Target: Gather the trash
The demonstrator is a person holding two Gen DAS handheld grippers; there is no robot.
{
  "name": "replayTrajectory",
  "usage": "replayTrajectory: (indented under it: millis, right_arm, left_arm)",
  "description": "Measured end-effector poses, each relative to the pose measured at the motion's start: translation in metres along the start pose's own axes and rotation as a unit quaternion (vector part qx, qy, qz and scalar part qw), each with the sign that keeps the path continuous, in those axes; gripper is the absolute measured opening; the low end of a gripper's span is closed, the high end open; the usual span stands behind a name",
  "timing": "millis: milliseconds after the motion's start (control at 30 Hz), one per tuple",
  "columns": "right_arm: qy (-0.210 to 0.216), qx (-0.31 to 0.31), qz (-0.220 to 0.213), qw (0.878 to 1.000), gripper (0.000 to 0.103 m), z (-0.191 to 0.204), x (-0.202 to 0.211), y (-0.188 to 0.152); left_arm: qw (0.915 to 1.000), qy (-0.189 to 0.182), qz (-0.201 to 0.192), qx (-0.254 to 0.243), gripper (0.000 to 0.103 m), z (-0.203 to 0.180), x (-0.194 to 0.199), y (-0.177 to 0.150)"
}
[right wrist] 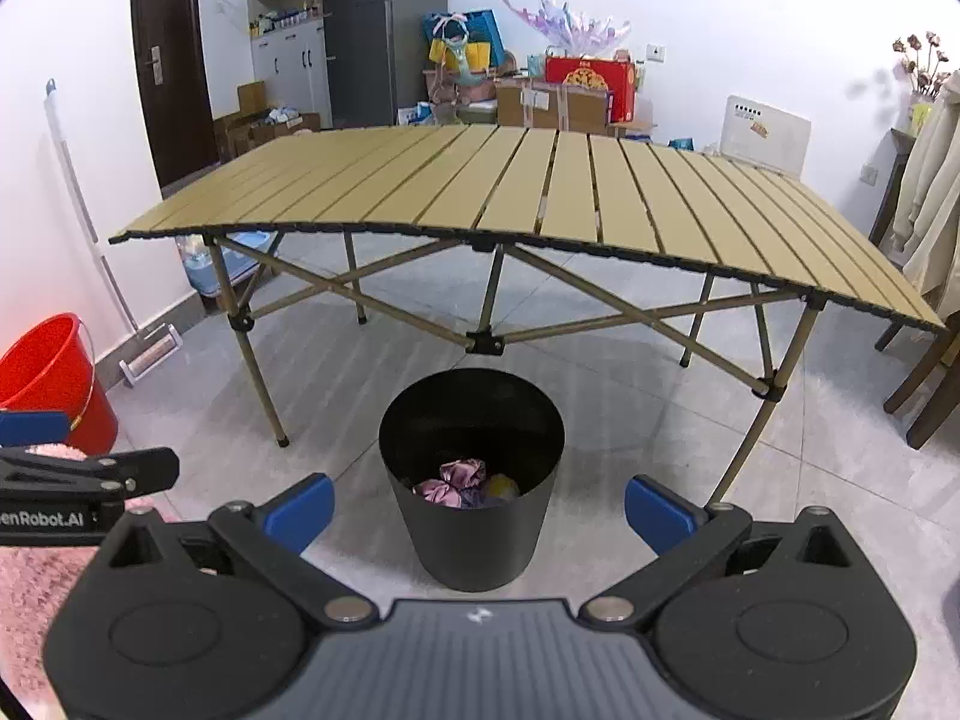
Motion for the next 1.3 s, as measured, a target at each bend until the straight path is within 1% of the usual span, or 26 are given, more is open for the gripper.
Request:
replayTrajectory:
  millis: [267, 1300]
  right_arm:
    - [0.002, 0.004, -0.012, 1.0, 0.103, 0.004, 0.01, 0.003]
    - [-0.005, 0.004, -0.025, 1.0, 0.103, 0.006, 0.015, 0.004]
  left_arm:
    - [1.0, -0.003, -0.006, 0.003, 0.103, 0.002, 0.006, 0.002]
    - [0.9998, -0.005, -0.022, 0.0, 0.103, -0.001, 0.013, 0.004]
Point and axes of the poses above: each gripper's, at about its wrist camera, not at the fingertips, and x roughly against the way its jaws point, z to its left, y to its top, the point moved 6 cm from there along -x, roughly the way its jaws point, and after that the axes turned 4 degrees about x, right-handed, at the moved point
